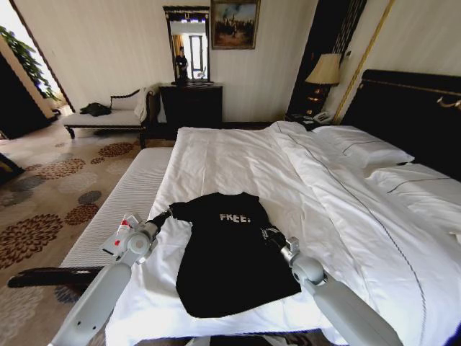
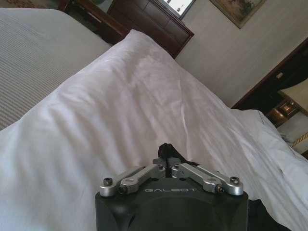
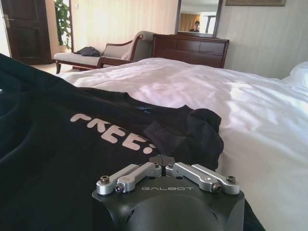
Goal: Fold the clothes on the bed.
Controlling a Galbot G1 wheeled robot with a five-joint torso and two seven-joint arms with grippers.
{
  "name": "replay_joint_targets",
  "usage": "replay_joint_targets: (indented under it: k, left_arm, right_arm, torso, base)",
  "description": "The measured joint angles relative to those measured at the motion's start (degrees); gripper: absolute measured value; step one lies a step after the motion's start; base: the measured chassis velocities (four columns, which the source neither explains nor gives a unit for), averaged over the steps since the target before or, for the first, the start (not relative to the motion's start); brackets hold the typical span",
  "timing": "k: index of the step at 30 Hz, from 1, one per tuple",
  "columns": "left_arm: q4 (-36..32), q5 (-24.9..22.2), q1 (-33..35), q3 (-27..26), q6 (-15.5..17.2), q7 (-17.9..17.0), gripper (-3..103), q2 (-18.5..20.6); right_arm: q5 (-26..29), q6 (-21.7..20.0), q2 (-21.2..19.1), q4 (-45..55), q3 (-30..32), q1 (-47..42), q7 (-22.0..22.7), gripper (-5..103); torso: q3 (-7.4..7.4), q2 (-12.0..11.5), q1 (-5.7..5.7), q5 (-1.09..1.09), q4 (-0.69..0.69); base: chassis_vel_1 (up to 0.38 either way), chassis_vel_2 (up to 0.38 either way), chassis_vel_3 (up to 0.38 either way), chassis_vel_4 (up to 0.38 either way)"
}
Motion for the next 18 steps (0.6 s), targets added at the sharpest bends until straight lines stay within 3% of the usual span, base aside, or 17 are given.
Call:
replay_joint_targets:
  k: [11, 13, 14, 16, 18]
  left_arm:
    - [-0.4, 0.2, 0.4, 0.0, -0.1, -0.1, 0, -0.3]
    - [-0.5, 0.2, 0.5, -0.1, -0.1, -0.1, 0, -0.2]
    - [-0.9, 0.0, 0.6, -0.4, -0.1, -0.1, 0, 0.0]
    - [-1.0, -0.1, 0.7, -0.5, -0.1, -0.1, 0, 0.1]
    - [-1.1, -0.2, 0.7, -0.5, -0.1, -0.1, 0, 0.2]
  right_arm:
    - [-4.1, 1.4, 0.5, 1.9, 0.3, -2.8, -0.5, -3]
    - [-5.0, 2.1, 0.6, 1.9, 0.5, -2.5, 0.3, 2]
    - [-7.0, 3.5, 0.9, 1.8, 1.2, -2.0, 1.6, 13]
    - [-7.7, 3.9, 1.0, 1.8, 1.6, -1.9, 2.1, 13]
    - [-8.6, 4.3, 1.1, 1.8, 2.3, -1.7, 2.7, 24]
  torso:
    - [0.00, 0.0, 0.00, 0.01, 0.01]
    - [0.00, 0.0, 0.00, 0.00, 0.00]
    - [0.00, 0.0, 0.00, 0.01, 0.01]
    - [0.00, 0.0, 0.00, 0.01, 0.02]
    - [0.00, 0.0, 0.00, 0.00, 0.00]
  base:
    - [0.000, 0.000, 0.000, 0.000]
    - [0.000, 0.000, 0.000, 0.000]
    - [0.000, 0.000, 0.000, 0.000]
    - [0.000, 0.000, 0.000, 0.000]
    - [0.000, 0.000, 0.000, 0.000]
